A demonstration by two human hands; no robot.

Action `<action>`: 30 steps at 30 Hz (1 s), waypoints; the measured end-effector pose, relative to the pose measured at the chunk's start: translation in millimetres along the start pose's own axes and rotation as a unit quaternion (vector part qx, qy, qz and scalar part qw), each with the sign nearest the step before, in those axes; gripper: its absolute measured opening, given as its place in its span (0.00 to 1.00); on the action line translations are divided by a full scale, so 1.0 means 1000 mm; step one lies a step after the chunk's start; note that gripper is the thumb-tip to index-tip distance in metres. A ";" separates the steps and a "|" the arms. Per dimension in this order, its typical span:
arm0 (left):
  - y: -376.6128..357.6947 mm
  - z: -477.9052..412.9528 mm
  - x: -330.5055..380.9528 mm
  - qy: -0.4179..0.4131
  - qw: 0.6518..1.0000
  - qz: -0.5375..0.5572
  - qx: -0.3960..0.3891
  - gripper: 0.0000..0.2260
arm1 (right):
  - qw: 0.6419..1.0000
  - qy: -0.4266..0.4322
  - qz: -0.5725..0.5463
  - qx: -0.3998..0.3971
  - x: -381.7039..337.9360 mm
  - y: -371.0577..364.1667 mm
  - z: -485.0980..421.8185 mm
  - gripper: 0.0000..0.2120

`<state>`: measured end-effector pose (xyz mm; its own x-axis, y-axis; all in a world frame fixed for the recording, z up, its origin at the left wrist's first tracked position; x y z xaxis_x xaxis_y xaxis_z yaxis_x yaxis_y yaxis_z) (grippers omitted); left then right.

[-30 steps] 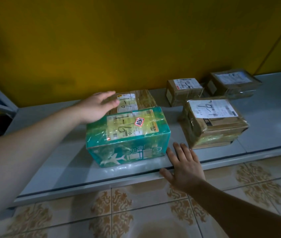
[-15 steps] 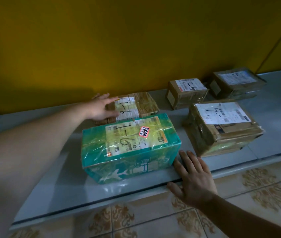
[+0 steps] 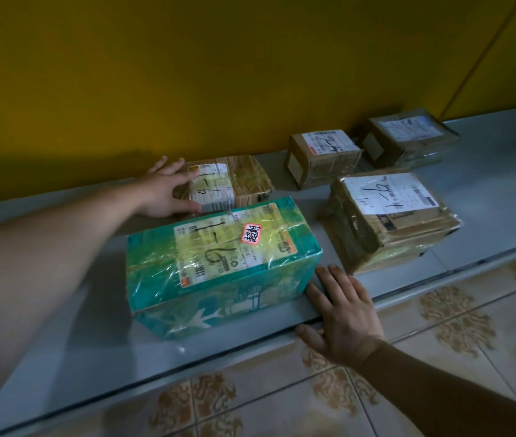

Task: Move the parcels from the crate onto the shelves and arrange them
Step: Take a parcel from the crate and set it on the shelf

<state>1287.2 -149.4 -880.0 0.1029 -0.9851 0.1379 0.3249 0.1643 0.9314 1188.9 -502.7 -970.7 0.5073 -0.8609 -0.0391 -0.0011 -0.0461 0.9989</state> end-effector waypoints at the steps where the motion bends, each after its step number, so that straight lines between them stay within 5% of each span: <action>1: -0.001 -0.001 0.001 -0.006 1.000 0.001 0.009 0.41 | 1.000 0.000 -0.002 0.003 0.000 0.000 0.000 0.34; 5: -0.010 -0.001 0.002 -0.008 0.999 0.009 0.042 0.33 | 1.000 -0.008 -0.011 -0.012 -0.001 0.002 0.000 0.34; 14: -0.003 -0.006 0.005 0.008 1.000 0.010 0.003 0.37 | 1.000 0.010 0.001 -0.021 0.000 -0.001 -0.001 0.36; 20: 0.033 0.044 0.041 0.018 0.990 0.136 0.027 0.39 | 0.999 -0.001 0.000 -0.051 0.001 -0.002 -0.002 0.37; 27: 0.009 0.134 0.106 -0.052 0.996 -0.039 -0.061 0.53 | 0.997 0.007 0.003 -0.076 -0.003 0.002 -0.002 0.37; 30: 0.001 0.137 0.115 -0.050 0.995 -0.079 -0.030 0.52 | 0.997 0.015 0.008 -0.076 -0.004 0.007 -0.001 0.44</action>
<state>1170.3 -270.0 -817.2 -0.0472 -0.9985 0.0260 0.3856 0.0058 0.9226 1187.9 -498.8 -964.0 0.5337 -0.8453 -0.0244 0.1200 0.0472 0.9917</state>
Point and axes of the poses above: each hand's wrist, its own z-axis away from the middle knuckle, its own y-axis out of the back of the hand, x = y × z, the point moved 4 cm from there along -z, towards the middle knuckle, and after that the axes turned 3 degrees about -z, right-handed, at the moved point
